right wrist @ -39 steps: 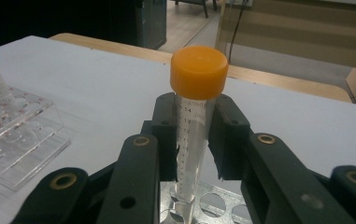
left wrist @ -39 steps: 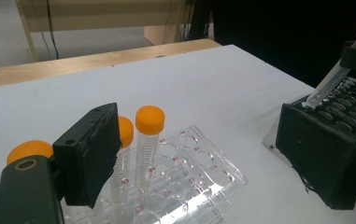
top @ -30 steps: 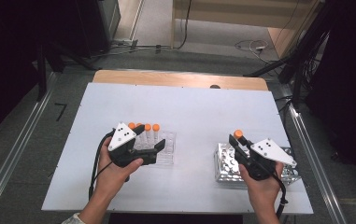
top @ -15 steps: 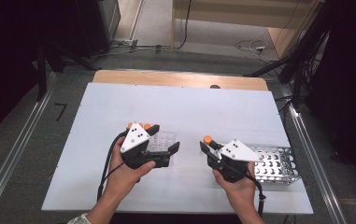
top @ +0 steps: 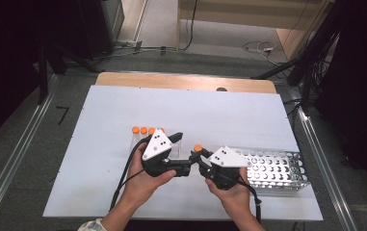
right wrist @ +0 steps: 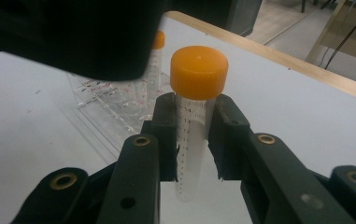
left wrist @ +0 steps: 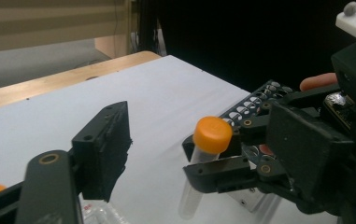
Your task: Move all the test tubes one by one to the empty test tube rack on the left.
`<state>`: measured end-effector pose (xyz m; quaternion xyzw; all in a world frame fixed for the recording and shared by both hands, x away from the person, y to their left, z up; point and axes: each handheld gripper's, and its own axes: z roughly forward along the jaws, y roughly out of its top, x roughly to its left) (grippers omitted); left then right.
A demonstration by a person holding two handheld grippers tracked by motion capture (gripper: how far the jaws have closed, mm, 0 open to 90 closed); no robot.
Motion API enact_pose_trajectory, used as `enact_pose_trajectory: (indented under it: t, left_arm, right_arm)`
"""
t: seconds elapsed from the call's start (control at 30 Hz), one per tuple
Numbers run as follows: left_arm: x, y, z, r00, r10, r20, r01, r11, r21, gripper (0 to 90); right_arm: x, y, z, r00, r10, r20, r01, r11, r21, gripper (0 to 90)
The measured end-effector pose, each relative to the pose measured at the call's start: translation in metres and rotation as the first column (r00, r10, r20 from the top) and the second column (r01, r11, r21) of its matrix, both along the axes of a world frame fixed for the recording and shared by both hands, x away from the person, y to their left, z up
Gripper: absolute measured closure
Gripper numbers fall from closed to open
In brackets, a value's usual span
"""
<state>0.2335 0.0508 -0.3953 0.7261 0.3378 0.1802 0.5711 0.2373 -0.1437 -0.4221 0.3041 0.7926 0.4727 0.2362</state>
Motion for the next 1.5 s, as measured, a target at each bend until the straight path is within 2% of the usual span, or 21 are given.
enact_pose_trajectory:
  t: [0.13, 0.33, 0.53, 0.73, 0.83, 0.93, 1.03, 1.1, 1.27, 1.43, 1.5]
  left_arm:
    - [0.0, -0.008, -0.004, 0.9999, -0.004, 0.017, 0.003, 0.9997, 0.024, 34.3]
    - [0.001, -0.011, -0.009, 0.9997, -0.023, -0.004, 0.023, 0.9992, 0.032, 47.8]
    - [0.001, -0.011, -0.011, 0.9995, -0.028, -0.018, 0.028, 0.9994, 0.022, 60.6]
    - [0.002, -0.009, -0.011, 0.999, -0.036, -0.024, 0.037, 0.9992, 0.019, 69.5]
    - [0.003, -0.01, -0.011, 0.999, -0.035, -0.028, 0.035, 0.9992, 0.021, 70.2]
    - [0.005, -0.008, -0.008, 0.9993, -0.031, -0.02, 0.031, 0.9993, 0.022, 70.4]
    - [0.008, -0.003, 0.0, 0.9999, -0.01, -0.002, 0.01, 0.9998, 0.018, 70.4]
    - [0.012, 0.003, 0.006, 0.9999, 0.011, 0.01, -0.011, 0.9998, 0.016, 70.4]
    - [0.024, 0.023, 0.017, 0.9968, 0.077, 0.023, -0.077, 0.997, 0.005, 70.4]
    - [0.037, 0.043, 0.019, 0.9878, 0.154, 0.024, -0.153, 0.9878, -0.028, 70.4]
    - [0.043, 0.048, 0.016, 0.9836, 0.179, 0.019, -0.179, 0.9837, -0.022, 70.4]
  right_arm:
    - [-0.001, 0.003, -0.001, 0.9999, 0.012, -0.001, -0.012, 1.0, 0.0, 71.3]
    - [-0.002, 0.003, -0.001, 0.9999, 0.017, -0.002, -0.017, 1.0, 0.009, 71.3]
    - [-0.003, 0.005, -0.001, 0.9998, 0.02, -0.005, -0.02, 1.0, 0.012, 71.3]
    - [-0.003, 0.004, -0.002, 0.9997, 0.024, -0.005, -0.024, 1.0, 0.013, 71.1]
    - [-0.003, 0.004, -0.003, 0.9995, 0.028, -0.016, -0.028, 0.999, 0.034, 62.5]
    - [-0.003, 0.005, -0.003, 0.9992, 0.028, -0.028, -0.027, 0.999, 0.046, 46.6]
    - [-0.003, 0.004, -0.003, 0.9997, -0.003, -0.023, 0.005, 0.998, 0.064, 32.2]
    - [-0.003, 0.0, -0.003, 0.9993, -0.037, -0.01, 0.037, 0.996, 0.077, 26.0]
    - [0.001, -0.011, -0.003, 0.9974, -0.068, -0.024, 0.07, 0.993, 0.099, 21.9]
    - [0.002, -0.017, -0.005, 0.9962, -0.078, -0.04, 0.082, 0.991, 0.103, 21.8]
    - [0.002, -0.018, -0.005, 0.9963, -0.076, -0.041, 0.079, 0.991, 0.104, 21.8]
